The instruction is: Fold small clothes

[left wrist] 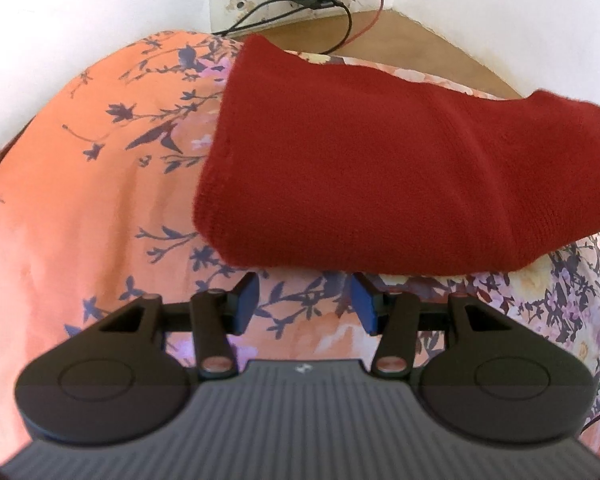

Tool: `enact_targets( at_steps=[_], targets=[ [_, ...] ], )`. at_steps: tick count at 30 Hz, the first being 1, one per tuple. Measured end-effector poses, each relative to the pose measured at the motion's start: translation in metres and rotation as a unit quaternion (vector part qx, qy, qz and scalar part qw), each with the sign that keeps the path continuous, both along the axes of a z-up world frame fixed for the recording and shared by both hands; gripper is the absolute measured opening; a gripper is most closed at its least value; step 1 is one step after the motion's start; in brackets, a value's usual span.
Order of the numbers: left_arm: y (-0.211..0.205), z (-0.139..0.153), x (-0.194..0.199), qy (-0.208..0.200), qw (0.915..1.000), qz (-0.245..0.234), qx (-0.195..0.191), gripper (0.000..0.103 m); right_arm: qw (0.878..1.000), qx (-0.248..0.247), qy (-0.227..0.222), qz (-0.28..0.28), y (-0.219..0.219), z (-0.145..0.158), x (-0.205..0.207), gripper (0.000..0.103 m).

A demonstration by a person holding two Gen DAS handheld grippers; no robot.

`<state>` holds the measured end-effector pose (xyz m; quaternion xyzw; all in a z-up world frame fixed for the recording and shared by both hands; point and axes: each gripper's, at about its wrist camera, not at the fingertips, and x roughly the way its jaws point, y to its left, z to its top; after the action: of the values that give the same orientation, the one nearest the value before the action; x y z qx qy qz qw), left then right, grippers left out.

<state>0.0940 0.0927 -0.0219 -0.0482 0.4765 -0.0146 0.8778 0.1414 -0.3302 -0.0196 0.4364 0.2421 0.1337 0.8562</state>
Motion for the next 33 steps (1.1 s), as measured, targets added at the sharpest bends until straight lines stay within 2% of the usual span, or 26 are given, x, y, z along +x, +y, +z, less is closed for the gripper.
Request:
enact_targets(
  at_steps=[10,18,25,33],
  targets=[
    [0.025,0.009,-0.003,-0.016,0.9997,0.014,-0.008,0.052,0.999,-0.010,-0.021,0.030,0.055,0.038,0.015,0.023],
    [0.044,0.013,-0.007,-0.023,0.9994,0.023,-0.015,0.052,0.997,-0.022,-0.018,0.071,0.105,0.050,0.033,0.023],
    [0.060,0.015,-0.008,-0.027,0.9991,0.030,-0.013,0.052,0.993,-0.053,0.006,0.105,0.155,0.040,0.050,0.023],
    [0.074,0.015,-0.010,-0.028,0.9988,0.038,-0.015,0.052,0.981,-0.129,0.035,0.139,0.213,0.018,0.072,0.024]
  ],
)
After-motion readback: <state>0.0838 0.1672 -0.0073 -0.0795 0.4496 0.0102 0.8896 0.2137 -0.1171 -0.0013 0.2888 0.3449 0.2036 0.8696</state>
